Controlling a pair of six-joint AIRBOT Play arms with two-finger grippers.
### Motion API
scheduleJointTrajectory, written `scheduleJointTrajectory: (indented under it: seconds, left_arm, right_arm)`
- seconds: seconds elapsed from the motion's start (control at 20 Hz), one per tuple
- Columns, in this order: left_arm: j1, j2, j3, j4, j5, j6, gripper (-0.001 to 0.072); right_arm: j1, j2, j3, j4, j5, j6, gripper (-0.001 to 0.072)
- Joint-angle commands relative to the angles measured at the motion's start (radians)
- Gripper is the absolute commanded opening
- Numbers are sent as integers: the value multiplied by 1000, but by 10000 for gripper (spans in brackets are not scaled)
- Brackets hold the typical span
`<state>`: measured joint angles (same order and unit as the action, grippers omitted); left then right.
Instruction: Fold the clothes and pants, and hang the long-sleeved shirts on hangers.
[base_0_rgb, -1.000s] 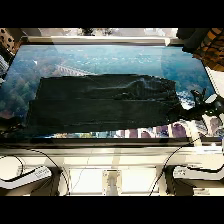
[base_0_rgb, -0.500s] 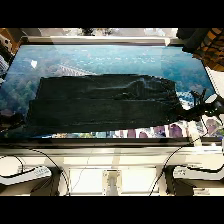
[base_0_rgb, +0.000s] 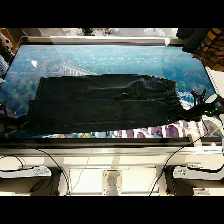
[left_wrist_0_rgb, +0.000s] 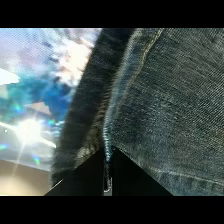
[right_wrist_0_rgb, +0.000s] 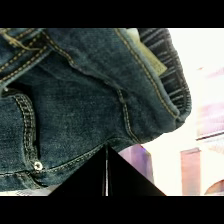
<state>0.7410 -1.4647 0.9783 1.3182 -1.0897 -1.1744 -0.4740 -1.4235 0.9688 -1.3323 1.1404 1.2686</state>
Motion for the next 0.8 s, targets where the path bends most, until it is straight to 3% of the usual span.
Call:
scheduleJointTrajectory:
  seconds: [0.0,0.1,0.25,0.4,0.5,0.55,0.6,0.65,0.75]
  left_arm:
    - [-4,21,0,-29,-48,29,24]
    - [17,119,0,-26,-47,79,23]
    - [98,308,0,-104,-56,314,24]
    - [227,432,0,-506,-42,452,24]
    - [258,444,0,-634,-63,487,24]
    - [257,441,0,-613,-75,488,24]
    - [251,434,-3,-578,-86,487,24]
    - [249,428,-13,-547,-86,486,24]
    - [245,412,-38,-521,-81,487,24]
  right_arm:
    - [0,32,6,-24,27,3,23]
    - [-16,112,21,-56,47,2,22]
    - [-119,290,1,-57,45,-32,21]
    - [-264,430,-17,-13,36,-120,20]
    - [-317,462,-34,102,-7,-146,23]
    - [-316,454,-44,155,0,-204,74]
    - [-302,438,-58,194,6,-249,215]
    - [-281,413,-72,212,16,-267,270]
    - [-233,351,-98,213,46,-269,269]
